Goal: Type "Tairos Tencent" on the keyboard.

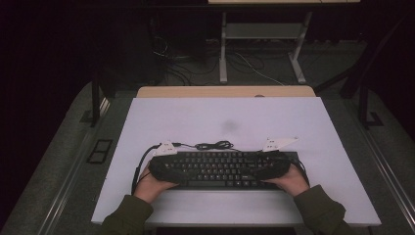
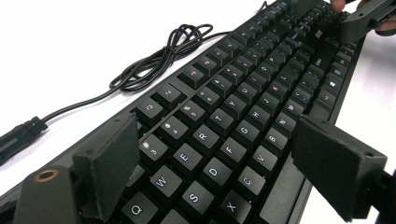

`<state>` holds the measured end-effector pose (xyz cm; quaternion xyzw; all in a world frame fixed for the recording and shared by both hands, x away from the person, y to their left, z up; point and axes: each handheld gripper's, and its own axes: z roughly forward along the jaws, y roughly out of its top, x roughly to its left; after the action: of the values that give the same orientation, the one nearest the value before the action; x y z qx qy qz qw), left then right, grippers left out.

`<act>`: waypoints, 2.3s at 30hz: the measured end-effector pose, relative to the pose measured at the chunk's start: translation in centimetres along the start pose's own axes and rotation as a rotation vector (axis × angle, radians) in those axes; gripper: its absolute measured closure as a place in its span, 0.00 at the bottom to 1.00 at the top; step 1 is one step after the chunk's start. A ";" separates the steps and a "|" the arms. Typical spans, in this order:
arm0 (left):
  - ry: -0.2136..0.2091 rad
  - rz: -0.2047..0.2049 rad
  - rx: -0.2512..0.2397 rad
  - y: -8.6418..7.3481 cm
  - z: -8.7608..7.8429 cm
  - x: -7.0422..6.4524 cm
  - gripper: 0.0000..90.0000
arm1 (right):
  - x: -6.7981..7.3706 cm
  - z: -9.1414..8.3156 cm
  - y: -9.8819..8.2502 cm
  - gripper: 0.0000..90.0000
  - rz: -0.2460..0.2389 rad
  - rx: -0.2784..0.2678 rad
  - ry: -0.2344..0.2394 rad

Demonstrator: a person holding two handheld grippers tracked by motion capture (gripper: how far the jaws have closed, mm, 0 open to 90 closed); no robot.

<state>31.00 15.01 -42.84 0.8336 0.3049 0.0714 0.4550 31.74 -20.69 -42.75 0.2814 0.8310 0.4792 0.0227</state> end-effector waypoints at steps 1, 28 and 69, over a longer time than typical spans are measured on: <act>0.000 -0.003 -0.001 0.0 0.0 0.0 0.16 | 0.0 0.1 0.1 0.36 -0.007 -0.003 -0.003; 0.007 -0.020 -0.023 0.1 -0.2 0.1 0.20 | 0.3 2.6 2.9 0.22 -0.012 -0.082 0.004; 0.013 -0.044 0.018 0.4 0.5 1.4 0.99 | 0.6 5.0 3.3 0.22 -0.019 -0.057 0.026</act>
<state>32.56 15.31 -42.99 0.8302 0.3267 0.0642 0.4471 34.22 -15.19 -42.70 0.2664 0.8199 0.5062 0.0245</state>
